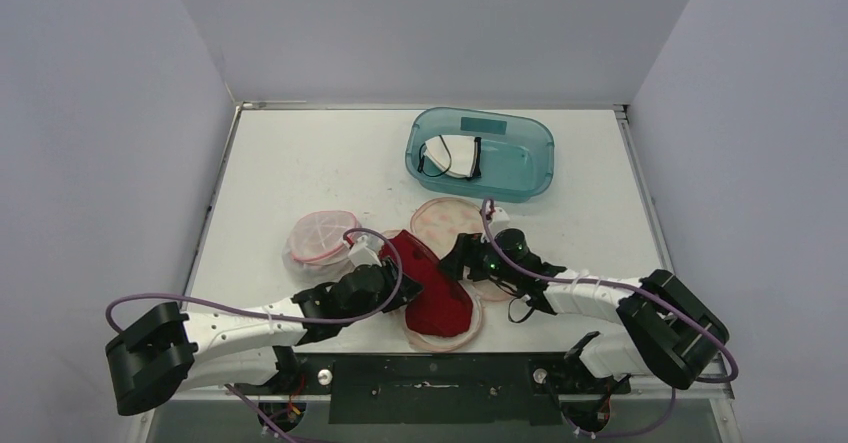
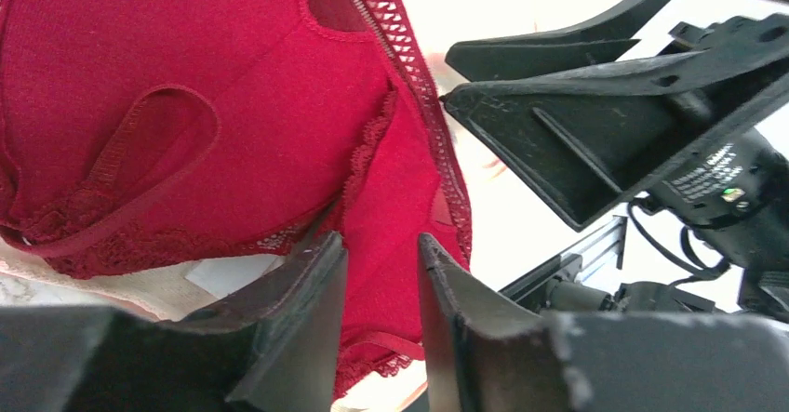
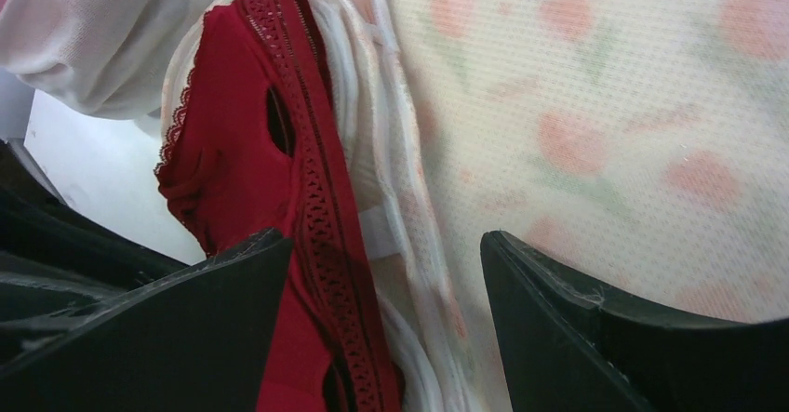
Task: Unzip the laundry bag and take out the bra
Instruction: Pick up the bra from the laundry bag.
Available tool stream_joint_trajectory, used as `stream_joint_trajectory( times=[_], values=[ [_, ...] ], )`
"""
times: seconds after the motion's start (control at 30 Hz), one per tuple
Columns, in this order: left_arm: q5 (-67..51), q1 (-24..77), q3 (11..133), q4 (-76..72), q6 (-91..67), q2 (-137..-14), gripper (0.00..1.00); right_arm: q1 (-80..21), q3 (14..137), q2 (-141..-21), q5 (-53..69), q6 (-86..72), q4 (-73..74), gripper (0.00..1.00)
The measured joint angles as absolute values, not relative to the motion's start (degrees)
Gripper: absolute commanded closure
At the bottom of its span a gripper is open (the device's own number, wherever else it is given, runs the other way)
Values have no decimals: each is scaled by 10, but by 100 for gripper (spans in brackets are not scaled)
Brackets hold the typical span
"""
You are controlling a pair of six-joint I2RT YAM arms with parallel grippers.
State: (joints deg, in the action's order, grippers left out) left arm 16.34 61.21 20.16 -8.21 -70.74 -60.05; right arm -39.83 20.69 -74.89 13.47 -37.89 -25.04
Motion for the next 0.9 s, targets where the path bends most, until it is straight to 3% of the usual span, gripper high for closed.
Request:
stream_joint_trajectory(
  times=[0.47,0.9],
  values=[
    [194,602,188,-92,-697,-681,83,-421,287,-809,172,-346,-237,23],
    [204,595,146,-143,-704,-684,85,-453,325,-862,195,-325,-195,36]
  ],
)
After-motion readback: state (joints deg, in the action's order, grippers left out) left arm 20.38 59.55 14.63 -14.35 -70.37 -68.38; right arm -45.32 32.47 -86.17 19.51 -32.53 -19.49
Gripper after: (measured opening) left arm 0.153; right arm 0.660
